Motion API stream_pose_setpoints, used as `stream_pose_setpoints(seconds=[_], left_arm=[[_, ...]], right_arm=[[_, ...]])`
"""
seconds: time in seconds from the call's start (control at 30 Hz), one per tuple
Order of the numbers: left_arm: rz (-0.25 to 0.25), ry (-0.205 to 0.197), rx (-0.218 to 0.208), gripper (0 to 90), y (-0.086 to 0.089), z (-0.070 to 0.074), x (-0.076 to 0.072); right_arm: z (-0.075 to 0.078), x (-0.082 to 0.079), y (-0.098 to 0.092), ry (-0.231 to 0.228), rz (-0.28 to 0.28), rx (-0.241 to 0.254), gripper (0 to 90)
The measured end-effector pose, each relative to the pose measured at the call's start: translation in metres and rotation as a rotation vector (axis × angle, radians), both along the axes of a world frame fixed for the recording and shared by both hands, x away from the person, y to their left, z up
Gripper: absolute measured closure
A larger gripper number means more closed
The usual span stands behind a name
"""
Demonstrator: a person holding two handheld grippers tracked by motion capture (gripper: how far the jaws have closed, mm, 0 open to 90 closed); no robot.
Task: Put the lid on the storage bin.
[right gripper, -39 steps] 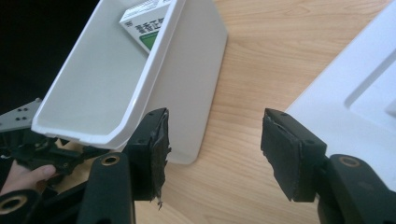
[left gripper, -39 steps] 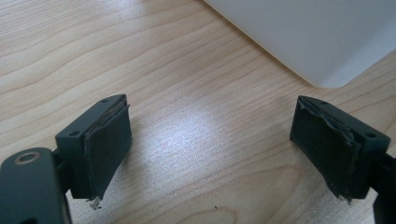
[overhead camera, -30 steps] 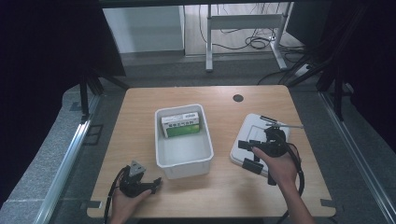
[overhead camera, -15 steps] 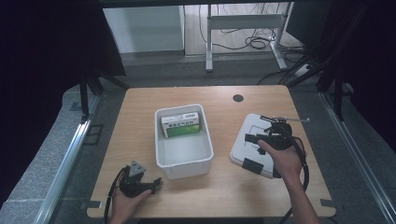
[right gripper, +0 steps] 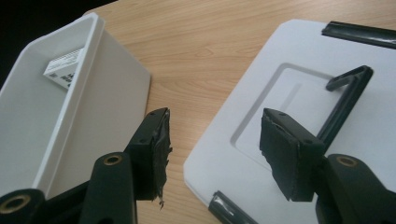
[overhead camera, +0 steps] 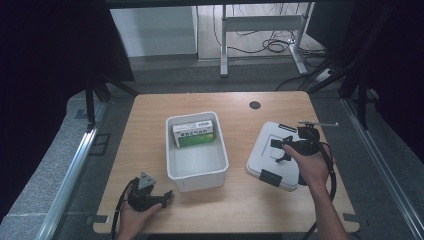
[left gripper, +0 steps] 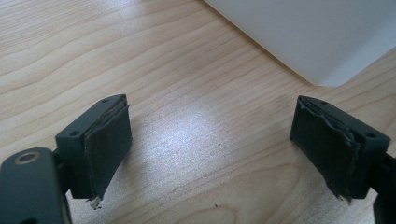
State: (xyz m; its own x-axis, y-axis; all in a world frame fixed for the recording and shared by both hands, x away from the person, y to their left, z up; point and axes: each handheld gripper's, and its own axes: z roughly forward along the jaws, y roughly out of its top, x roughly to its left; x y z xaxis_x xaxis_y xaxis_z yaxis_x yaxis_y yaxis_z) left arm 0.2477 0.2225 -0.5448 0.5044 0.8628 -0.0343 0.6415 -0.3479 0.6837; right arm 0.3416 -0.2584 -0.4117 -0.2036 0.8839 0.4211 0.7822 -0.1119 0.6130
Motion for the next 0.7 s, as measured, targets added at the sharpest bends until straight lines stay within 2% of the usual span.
stream_pose_setpoints(seconds=[0.7], left_arm=[[-0.001,0.000,0.000,12.5,0.000,0.000,0.000]], right_arm=[[-0.017,0.015,-0.031,0.071,-0.114,-0.051,44.2]])
